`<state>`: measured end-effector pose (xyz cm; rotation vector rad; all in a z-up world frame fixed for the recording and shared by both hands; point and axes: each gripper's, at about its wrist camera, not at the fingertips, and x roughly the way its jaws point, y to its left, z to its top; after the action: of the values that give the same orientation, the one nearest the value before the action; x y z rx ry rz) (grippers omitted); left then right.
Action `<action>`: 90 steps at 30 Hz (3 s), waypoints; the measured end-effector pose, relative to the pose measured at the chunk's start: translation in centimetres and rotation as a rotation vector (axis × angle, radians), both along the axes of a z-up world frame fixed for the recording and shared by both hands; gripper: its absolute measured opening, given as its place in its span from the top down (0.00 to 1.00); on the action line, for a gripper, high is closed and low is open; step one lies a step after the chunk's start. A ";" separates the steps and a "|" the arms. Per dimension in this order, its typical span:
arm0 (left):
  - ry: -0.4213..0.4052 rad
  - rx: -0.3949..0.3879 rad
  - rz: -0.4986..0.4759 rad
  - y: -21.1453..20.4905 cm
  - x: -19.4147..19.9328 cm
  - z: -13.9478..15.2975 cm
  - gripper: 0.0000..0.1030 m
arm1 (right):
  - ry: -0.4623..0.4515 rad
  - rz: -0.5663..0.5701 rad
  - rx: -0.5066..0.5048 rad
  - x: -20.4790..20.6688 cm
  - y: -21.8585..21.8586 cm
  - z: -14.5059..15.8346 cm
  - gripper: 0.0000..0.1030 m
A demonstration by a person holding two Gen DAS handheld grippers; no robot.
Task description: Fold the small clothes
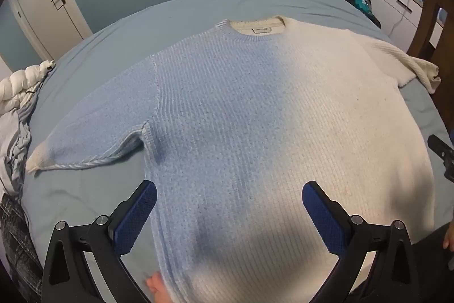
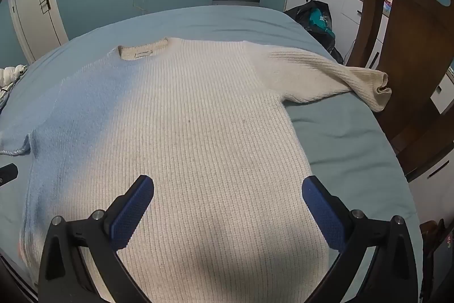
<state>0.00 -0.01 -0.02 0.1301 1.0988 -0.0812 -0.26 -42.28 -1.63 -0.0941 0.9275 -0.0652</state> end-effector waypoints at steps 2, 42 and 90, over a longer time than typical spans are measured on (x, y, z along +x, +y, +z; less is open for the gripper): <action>0.002 0.000 -0.001 -0.1 0.0 0.0 0.00 | 0.000 0.000 -0.001 0.0 0.0 0.0 0.01; -0.001 -0.006 0.007 0.3 -0.1 -0.1 0.00 | 0.004 0.004 -0.014 0.0 0.6 0.0 0.01; 0.109 -0.861 1.277 51.1 -1.9 -11.4 0.00 | 0.106 0.049 -0.121 1.7 2.5 -2.8 0.01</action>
<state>-1.86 51.08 -11.46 -1.3492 0.9997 0.5882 1.49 -39.78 -4.44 -0.2338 1.0260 -0.0712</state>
